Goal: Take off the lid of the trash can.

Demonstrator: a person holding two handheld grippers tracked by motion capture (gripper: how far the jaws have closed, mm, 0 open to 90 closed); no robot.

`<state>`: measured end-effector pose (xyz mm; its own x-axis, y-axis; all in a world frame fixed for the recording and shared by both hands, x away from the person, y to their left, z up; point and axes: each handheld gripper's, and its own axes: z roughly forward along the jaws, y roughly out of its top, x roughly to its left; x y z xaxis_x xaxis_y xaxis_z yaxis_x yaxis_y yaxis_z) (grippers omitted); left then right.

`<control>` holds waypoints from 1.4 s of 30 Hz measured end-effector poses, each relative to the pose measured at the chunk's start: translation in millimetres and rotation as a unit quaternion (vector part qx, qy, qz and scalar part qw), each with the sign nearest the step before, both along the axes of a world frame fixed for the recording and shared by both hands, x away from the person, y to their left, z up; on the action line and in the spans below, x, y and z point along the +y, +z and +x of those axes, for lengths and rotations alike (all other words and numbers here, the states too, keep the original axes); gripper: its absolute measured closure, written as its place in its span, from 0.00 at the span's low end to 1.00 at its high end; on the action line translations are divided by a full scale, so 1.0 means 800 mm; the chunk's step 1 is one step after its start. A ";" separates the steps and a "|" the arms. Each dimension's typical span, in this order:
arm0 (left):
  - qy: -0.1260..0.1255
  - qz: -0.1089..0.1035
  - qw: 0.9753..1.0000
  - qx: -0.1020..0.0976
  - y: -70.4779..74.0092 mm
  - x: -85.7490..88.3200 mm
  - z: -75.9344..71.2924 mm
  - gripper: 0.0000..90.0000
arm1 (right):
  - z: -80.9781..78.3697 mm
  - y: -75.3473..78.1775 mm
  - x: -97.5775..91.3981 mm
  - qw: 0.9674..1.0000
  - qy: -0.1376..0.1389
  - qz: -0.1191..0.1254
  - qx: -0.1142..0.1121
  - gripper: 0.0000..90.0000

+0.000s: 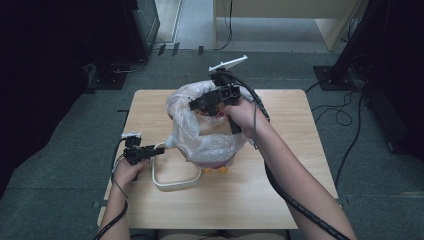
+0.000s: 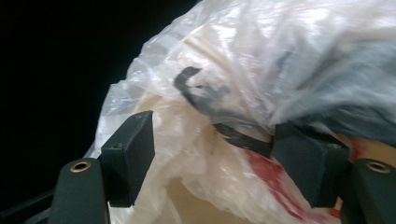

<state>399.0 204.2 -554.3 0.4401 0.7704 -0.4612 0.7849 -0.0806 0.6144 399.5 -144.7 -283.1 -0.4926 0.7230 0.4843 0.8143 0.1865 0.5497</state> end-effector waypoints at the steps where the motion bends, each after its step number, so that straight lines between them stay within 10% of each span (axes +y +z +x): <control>1: 0.000 0.000 1.000 0.000 0.000 0.000 0.000 0.40 | 0.000 0.003 -0.005 1.000 -0.005 -0.007 -0.004 0.33; 7: 0.000 0.002 1.000 -0.001 0.000 -0.001 0.000 0.40 | -0.002 0.018 -0.031 1.000 -0.025 0.008 -0.005 0.33; 17: -0.002 0.003 1.000 -0.001 0.000 -0.001 0.000 0.40 | -0.012 0.002 0.004 0.999 0.047 0.005 0.010 0.33; 24: 0.001 0.002 1.000 0.000 0.001 0.000 0.000 0.39 | -0.004 -0.023 0.023 0.994 0.071 -0.010 0.083 0.38; 35: -0.001 0.004 1.000 -0.002 0.000 -0.002 0.000 0.39 | 0.018 -0.012 0.016 0.996 0.064 -0.016 0.064 0.37; 42: 0.003 0.002 1.000 -0.001 0.000 0.001 0.000 0.39 | 0.028 -0.039 0.024 0.998 0.026 -0.007 0.056 0.36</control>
